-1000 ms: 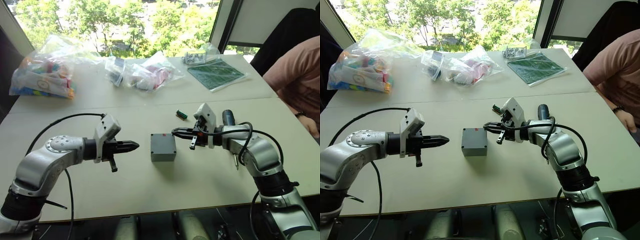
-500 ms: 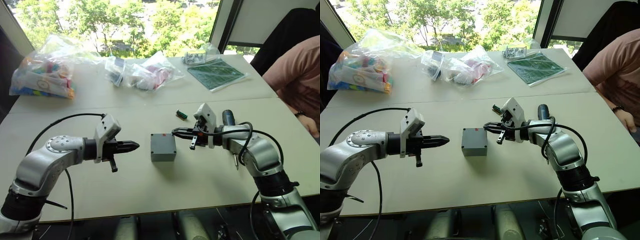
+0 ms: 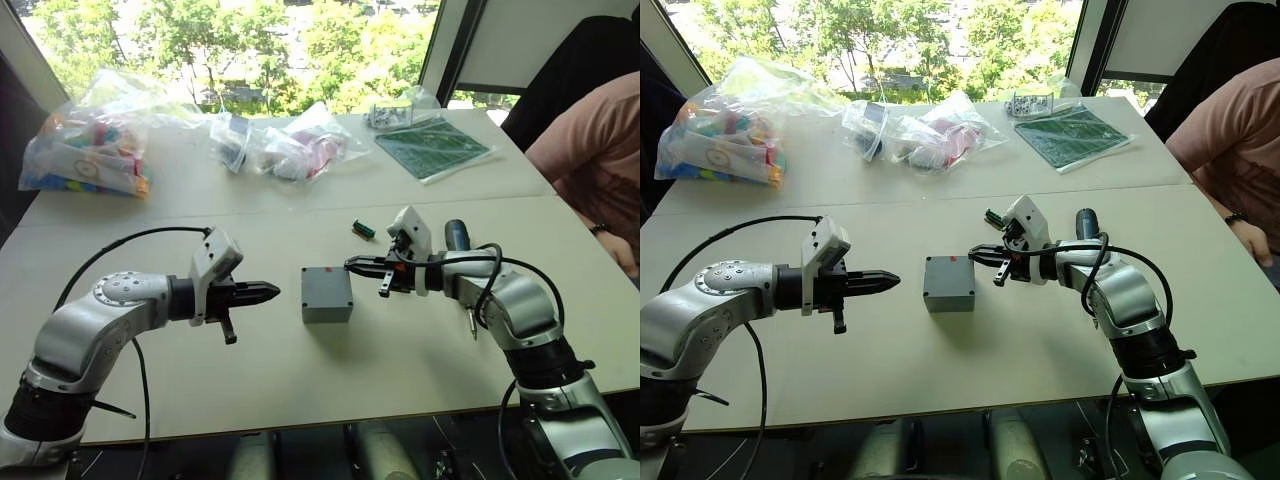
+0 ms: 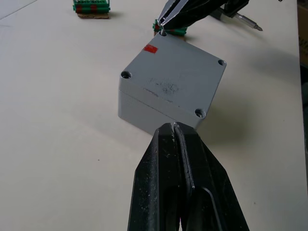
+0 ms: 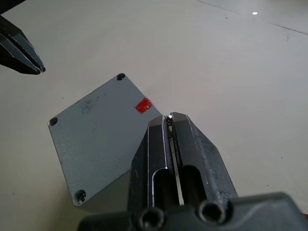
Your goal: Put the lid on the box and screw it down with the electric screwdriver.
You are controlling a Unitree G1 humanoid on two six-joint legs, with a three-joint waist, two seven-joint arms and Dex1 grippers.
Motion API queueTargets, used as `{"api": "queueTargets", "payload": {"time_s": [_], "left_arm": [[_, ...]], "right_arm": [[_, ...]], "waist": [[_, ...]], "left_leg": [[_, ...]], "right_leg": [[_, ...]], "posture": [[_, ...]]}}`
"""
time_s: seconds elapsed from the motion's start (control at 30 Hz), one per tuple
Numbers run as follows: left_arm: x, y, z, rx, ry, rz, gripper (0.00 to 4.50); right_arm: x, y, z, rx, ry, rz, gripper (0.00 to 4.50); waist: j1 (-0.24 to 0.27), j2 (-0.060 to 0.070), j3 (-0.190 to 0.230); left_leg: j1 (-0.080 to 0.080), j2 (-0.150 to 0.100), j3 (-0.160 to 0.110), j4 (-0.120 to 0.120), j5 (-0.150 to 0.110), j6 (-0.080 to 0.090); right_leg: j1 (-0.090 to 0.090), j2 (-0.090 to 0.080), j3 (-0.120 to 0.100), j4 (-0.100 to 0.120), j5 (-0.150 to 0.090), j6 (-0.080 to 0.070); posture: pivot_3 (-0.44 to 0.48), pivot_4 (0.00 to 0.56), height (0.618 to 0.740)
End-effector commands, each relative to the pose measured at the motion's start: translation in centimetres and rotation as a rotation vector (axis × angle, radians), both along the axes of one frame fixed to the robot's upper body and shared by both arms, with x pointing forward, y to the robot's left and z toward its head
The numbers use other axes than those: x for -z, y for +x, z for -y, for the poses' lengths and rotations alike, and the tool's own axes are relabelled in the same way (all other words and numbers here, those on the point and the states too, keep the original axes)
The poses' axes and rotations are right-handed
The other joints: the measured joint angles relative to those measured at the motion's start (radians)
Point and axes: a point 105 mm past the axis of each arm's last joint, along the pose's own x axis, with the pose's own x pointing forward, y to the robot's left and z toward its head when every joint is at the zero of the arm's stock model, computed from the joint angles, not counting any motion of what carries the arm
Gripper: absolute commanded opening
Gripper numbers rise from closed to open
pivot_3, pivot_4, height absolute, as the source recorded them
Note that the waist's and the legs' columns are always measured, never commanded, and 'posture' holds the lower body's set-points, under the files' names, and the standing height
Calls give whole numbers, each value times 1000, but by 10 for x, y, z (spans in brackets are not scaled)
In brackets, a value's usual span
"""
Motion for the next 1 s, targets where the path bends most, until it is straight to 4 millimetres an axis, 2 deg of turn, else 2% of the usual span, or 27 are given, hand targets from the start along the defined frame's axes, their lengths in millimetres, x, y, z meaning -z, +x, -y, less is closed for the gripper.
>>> {"api": "queueTargets", "payload": {"time_s": [0.03, 0.3, 0.37, 0.4, 0.5, 0.63, 0.67, 0.8, 0.9, 0.93, 1.0], "left_arm": [[-6, 0, 2, 12, -4, 38, 0], [-7, 0, 3, 14, -8, 40, 0], [-8, 0, 3, 14, -10, 42, 0], [-8, 0, 3, 13, -11, 42, 0], [-11, 2, 3, 8, -18, 55, 0], [-20, 10, 5, -24, -18, 83, 0], [-20, 11, 6, -28, -5, 88, 0], [-39, 14, 15, 15, -55, 139, 0], [-49, 12, 23, 78, -102, 148, 0], [-52, 8, 30, 125, -123, 140, 0], [-57, 3, 40, 208, -136, 149, 0]], "right_arm": [[-11, -1, -1, -16, 7, 32, 12], [-6, -4, -2, -25, -19, 28, 12], [-7, -4, -2, -23, -19, 29, 547], [-7, -4, -2, -23, -19, 30, 626], [-11, -2, -1, -20, -6, 46, 1791], [-33, 8, 7, 47, 41, 106, 3405], [-37, 9, 11, 65, 48, 101, 3673], [-59, 8, 34, 158, 82, 12, 3673], [-81, 14, 51, 239, 88, 56, 3673], [-91, 25, 70, 352, 60, 93, 3984], [-111, 46, 117, 643, -9, 145, 4301]], "waist": [[0, 0, 0], [0, 0, 0], [0, 0, 0], [0, 0, 0], [0, 0, 0], [2, 0, 0], [1, 0, 0], [3, 0, 0], [3, 0, 0], [1, 0, 0], [0, 0, 0]], "left_leg": [[0, 0, 0, 0, 0, 0], [0, 0, 0, 0, 0, 0], [0, 0, 0, 0, 0, 0], [0, 0, 0, 0, 0, 0], [0, 0, 0, 0, 0, 0], [0, 0, 0, 0, 0, 0], [0, 0, 0, 0, 0, 0], [0, 0, 0, 0, 0, 0], [-1, 0, 0, 0, 0, 0], [0, -1, 0, 0, 0, 0], [0, 0, 0, 0, 0, 0]], "right_leg": [[0, 0, 0, 0, 0, 0], [0, 0, 0, 0, 0, 0], [0, 0, 0, 0, 0, 0], [0, 0, 0, 0, 0, 0], [0, 0, 0, 0, 0, 0], [0, 0, 0, 0, 0, 0], [0, 0, 0, 0, 0, 0], [0, 0, 0, 0, 0, 0], [0, 0, 0, 0, 0, 0], [0, 0, 0, 0, 0, 0], [0, 0, 0, 0, 0, 0]], "posture": [[0, 150, 740], [0, 150, 740], [0, 150, 740], [0, 150, 740], [0, 150, 740], [0, 150, 740], [0, 150, 740], [0, 150, 740], [0, 150, 740], [0, 150, 740], [0, 150, 740]]}}
